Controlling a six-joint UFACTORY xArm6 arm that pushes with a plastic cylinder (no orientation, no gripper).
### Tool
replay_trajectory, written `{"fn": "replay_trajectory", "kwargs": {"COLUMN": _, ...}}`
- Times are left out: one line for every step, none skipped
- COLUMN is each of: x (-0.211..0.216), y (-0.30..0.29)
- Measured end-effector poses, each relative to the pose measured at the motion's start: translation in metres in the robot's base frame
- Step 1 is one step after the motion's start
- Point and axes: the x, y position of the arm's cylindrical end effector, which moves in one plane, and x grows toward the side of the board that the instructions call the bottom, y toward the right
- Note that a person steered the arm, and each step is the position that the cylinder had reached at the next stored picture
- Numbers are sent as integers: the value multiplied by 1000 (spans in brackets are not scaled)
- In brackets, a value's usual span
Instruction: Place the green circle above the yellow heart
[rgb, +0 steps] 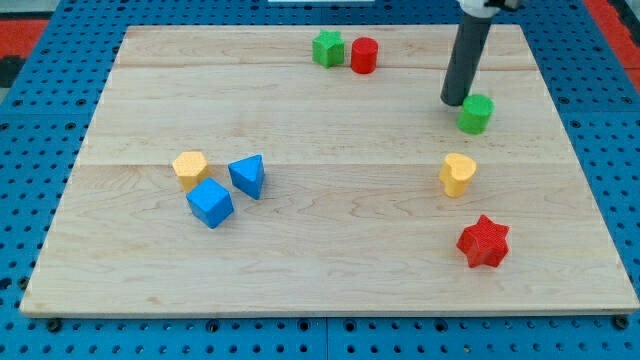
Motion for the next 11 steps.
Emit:
{"fn": "replay_trajectory", "kwargs": {"x": -19, "y": 3}}
{"fn": "replay_trajectory", "kwargs": {"x": -48, "y": 31}}
{"fn": "replay_trajectory", "kwargs": {"x": -23, "y": 66}}
{"fn": "replay_trajectory", "kwargs": {"x": 2, "y": 79}}
{"fn": "replay_trajectory", "kwargs": {"x": 14, "y": 42}}
{"fn": "replay_trajectory", "kwargs": {"x": 23, "y": 35}}
{"fn": "replay_trajectory", "kwargs": {"x": 21, "y": 25}}
{"fn": "replay_trajectory", "kwargs": {"x": 17, "y": 27}}
{"fn": "replay_trajectory", "kwargs": {"x": -20, "y": -16}}
{"fn": "replay_trajectory", "kwargs": {"x": -28, "y": -120}}
{"fn": "replay_trajectory", "kwargs": {"x": -64, "y": -193}}
